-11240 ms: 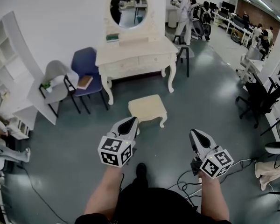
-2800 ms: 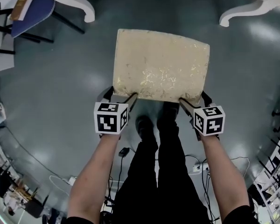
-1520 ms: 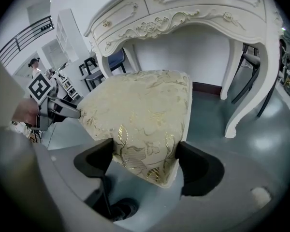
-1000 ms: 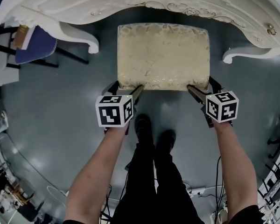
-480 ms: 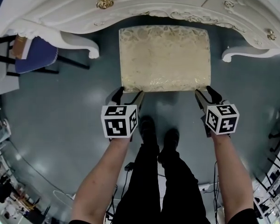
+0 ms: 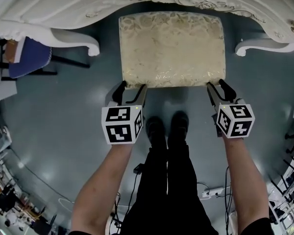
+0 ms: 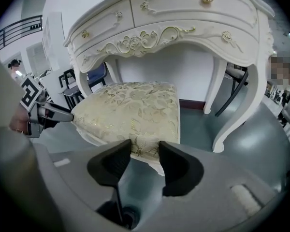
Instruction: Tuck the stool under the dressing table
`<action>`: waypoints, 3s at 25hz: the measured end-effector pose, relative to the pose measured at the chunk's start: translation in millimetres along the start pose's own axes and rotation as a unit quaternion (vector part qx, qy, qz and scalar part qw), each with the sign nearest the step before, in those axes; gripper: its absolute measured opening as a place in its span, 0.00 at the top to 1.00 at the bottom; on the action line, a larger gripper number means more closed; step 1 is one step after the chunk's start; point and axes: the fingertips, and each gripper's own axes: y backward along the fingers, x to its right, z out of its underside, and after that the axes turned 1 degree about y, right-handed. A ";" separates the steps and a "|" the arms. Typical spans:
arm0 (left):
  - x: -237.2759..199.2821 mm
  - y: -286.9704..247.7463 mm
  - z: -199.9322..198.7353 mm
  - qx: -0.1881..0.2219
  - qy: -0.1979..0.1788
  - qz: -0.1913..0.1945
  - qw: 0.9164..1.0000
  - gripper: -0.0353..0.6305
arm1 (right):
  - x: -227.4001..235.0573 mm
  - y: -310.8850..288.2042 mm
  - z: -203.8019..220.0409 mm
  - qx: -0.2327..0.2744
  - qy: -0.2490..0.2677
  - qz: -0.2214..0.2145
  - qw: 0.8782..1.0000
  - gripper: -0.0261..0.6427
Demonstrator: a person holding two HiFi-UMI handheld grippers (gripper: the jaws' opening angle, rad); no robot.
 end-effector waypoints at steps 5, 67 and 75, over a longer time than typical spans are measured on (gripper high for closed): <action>-5.1 -9.4 -20.8 0.030 -0.002 0.003 1.000 0.51 | 9.2 -12.3 -22.0 0.037 0.004 0.004 0.999 0.68; -64.6 -95.7 -169.3 0.165 -0.020 -0.045 0.985 0.52 | 53.1 -110.9 -166.7 0.167 0.047 0.013 0.985 0.69; -76.4 -100.0 -182.0 0.181 -0.030 -0.051 0.982 0.52 | 47.9 -117.2 -172.6 0.176 0.059 0.012 0.983 0.70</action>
